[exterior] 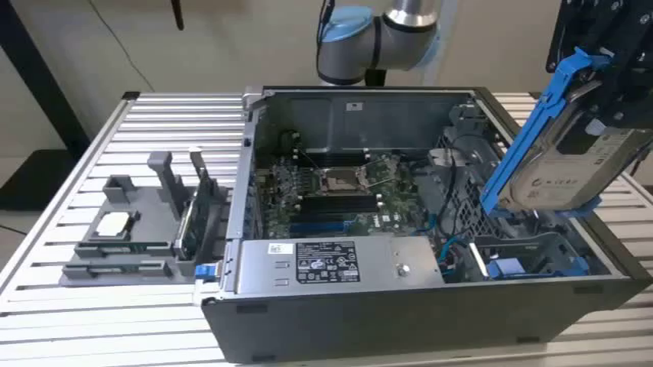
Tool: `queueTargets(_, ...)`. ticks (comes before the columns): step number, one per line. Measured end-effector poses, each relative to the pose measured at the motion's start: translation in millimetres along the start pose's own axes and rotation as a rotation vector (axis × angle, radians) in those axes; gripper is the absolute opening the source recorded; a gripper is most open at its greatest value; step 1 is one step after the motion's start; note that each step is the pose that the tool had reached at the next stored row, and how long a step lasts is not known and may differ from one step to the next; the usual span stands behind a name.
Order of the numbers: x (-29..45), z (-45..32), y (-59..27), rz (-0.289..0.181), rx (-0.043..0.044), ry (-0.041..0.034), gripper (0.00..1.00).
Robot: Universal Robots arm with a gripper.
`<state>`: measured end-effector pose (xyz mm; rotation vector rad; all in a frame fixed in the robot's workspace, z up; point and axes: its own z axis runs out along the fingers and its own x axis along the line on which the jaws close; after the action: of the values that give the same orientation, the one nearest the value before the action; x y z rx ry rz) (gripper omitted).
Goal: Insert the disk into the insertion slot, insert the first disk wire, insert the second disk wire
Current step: 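Insert the disk into the insertion slot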
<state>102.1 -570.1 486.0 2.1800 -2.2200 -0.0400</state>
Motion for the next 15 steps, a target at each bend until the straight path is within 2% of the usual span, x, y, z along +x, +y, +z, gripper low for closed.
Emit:
queueTargets(7, 0.0, 0.8, -0.1, 0.000, 0.0000, 0.0000, 0.33)
queueTargets(15, 0.3, 5.0, -1.1, 0.000, 0.0000, 0.0001, 0.33)
